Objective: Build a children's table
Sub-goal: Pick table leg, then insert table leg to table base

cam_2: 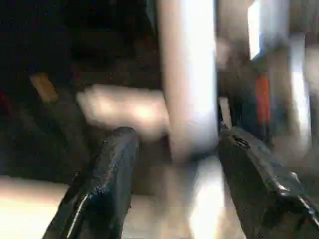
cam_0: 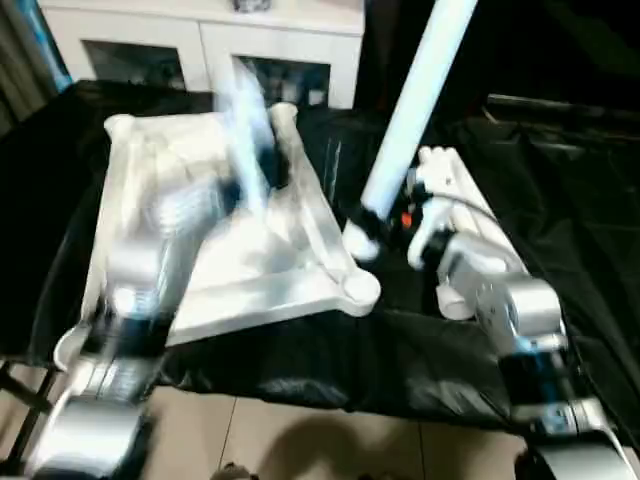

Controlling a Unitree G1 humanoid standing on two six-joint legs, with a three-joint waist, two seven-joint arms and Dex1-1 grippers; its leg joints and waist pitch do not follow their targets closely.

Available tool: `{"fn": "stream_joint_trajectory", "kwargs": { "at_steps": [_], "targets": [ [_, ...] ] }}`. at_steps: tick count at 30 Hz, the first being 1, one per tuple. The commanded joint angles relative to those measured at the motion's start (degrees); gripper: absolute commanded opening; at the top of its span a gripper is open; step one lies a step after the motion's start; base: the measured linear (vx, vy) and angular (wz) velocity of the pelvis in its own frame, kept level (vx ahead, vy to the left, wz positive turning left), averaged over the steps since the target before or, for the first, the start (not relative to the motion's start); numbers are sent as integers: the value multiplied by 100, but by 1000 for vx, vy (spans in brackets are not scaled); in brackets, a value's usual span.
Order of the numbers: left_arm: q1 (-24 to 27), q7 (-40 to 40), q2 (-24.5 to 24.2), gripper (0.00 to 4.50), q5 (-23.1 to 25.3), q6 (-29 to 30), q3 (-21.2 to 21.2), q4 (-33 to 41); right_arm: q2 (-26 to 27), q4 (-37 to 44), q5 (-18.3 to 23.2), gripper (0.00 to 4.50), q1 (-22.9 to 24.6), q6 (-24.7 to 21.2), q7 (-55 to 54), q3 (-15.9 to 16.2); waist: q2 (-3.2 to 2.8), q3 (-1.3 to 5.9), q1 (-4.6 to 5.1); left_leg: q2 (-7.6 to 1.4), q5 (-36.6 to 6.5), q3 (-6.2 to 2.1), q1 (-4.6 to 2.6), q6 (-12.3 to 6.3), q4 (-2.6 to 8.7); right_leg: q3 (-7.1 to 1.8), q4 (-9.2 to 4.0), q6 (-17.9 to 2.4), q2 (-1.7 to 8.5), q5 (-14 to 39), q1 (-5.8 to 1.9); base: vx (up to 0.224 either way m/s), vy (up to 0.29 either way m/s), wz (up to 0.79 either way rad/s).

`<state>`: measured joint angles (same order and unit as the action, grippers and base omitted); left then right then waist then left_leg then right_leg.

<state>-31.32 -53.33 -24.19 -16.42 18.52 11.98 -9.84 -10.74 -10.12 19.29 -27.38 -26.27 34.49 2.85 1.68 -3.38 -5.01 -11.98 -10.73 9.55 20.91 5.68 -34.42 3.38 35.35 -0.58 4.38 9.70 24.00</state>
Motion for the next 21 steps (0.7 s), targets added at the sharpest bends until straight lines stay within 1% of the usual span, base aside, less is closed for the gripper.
{"fn": "stream_joint_trajectory", "kwargs": {
  "at_steps": [1,2,3,4,5,6,7,8,9,10,11,12,14,15,16,17,18,21],
  "targets": [
    [222,-454,-176,293,365,-239,534,-209,-45,131,104,191,104,68,129,-22,-105,460,23,-54,-664,31,-65,49,403,-223,-295,-996,240,448,-379,0,0,0],
    [281,-491,-196,293,439,-335,616,-297,-50,136,106,191,133,82,143,-15,-106,455,36,-51,-725,39,-67,87,406,-228,-292,-1019,239,468,-377,0,0,0],
    [314,-515,-204,293,506,-335,690,-414,-51,131,94,191,155,123,149,-8,-111,468,29,-52,-703,38,-73,95,400,-228,-288,-1045,243,420,-377,0,0,0],
    [314,-515,-204,293,506,-335,690,-414,-51,131,94,191,155,123,149,-8,-113,447,30,-58,-782,45,-72,112,410,-230,-303,-1086,243,461,-363,0,0,0],
    [334,-538,-213,293,618,-404,773,-562,-52,145,77,191,182,156,150,2,-118,441,21,-62,-914,38,-78,140,418,-231,-316,-1104,259,613,-366,0,0,0],
    [336,-547,-215,265,648,-430,791,-601,-52,149,72,191,188,165,151,4,-106,425,26,-58,-1035,39,-72,167,426,-232,-337,-1083,266,801,-371,0,0,0],
    [308,-545,-183,265,697,-491,793,-758,-54,173,67,191,209,167,169,10,-105,418,26,-58,-1092,36,-71,178,431,-233,-347,-1067,271,902,-372,0,0,0],
    [237,-511,-137,258,818,-726,796,-1032,-59,219,62,191,241,158,195,22,-107,399,38,-41,-1246,33,-77,184,439,-234,-404,-953,264,1243,-364,0,0,0],
    [223,-519,-136,255,825,-741,797,-1072,-61,223,59,191,248,158,203,26,-107,399,38,-41,-1246,33,-77,184,439,-234,-404,-953,264,1243,-364,0,0,0],
    [189,-537,-132,245,840,-775,800,-1166,-68,231,52,191,263,158,220,35,-107,395,39,-42,-1357,33,-99,201,444,-237,-426,-878,271,1448,-357,0,0,0],
    [163,-564,-136,232,848,-797,806,-1237,-73,239,45,191,278,159,235,44,-109,403,34,-47,-1359,21,-101,210,447,-239,-422,-859,281,1495,-362,0,0,0],
    [79,-524,-163,216,975,-894,840,-1457,-91,245,4,191,310,156,259,90,-135,402,39,-50,-1367,18,-106,216,452,-236,-429,-859,271,1477,-350,0,0,0],
    [52,-529,-189,209,1023,-910,866,-1524,-95,249,-11,191,320,160,269,112,-123,418,44,-49,-1286,13,-97,219,448,-236,-402,-891,267,1300,-367,0,0,0],
    [37,-537,-222,209,1067,-893,885,-1565,-95,264,-22,191,337,157,266,131,-139,421,45,-52,-1257,8,-92,221,447,-236,-386,-920,272,1226,-372,0,0,0],
    [32,-549,-230,191,1084,-889,887,-1582,-95,271,-23,191,343,157,264,136,-135,425,47,-59,-1206,10,-92,208,443,-234,-371,-1004,274,1086,-372,0,0,0],
    [28,-626,-275,191,1085,-694,889,-1565,-99,284,-35,191,358,149,271,159,-152,426,48,-59,-1197,12,-96,206,439,-235,-365,-1033,270,1041,-368,0,0,0],
    [26,-648,-283,177,1086,-660,885,-1563,-98,287,-37,191,362,144,270,162,-147,423,48,-55,-1190,19,-99,196,436,-237,-361,-1078,266,987,-365,0,0,0],
    [-9,-758,-300,166,965,-281,769,-1433,-104,294,-45,191,377,28,288,200,-156,420,48,-58,-1195,23,-102,197,439,-235,-353,-1148,265,938,-368,0,0,0]
  ]
}}
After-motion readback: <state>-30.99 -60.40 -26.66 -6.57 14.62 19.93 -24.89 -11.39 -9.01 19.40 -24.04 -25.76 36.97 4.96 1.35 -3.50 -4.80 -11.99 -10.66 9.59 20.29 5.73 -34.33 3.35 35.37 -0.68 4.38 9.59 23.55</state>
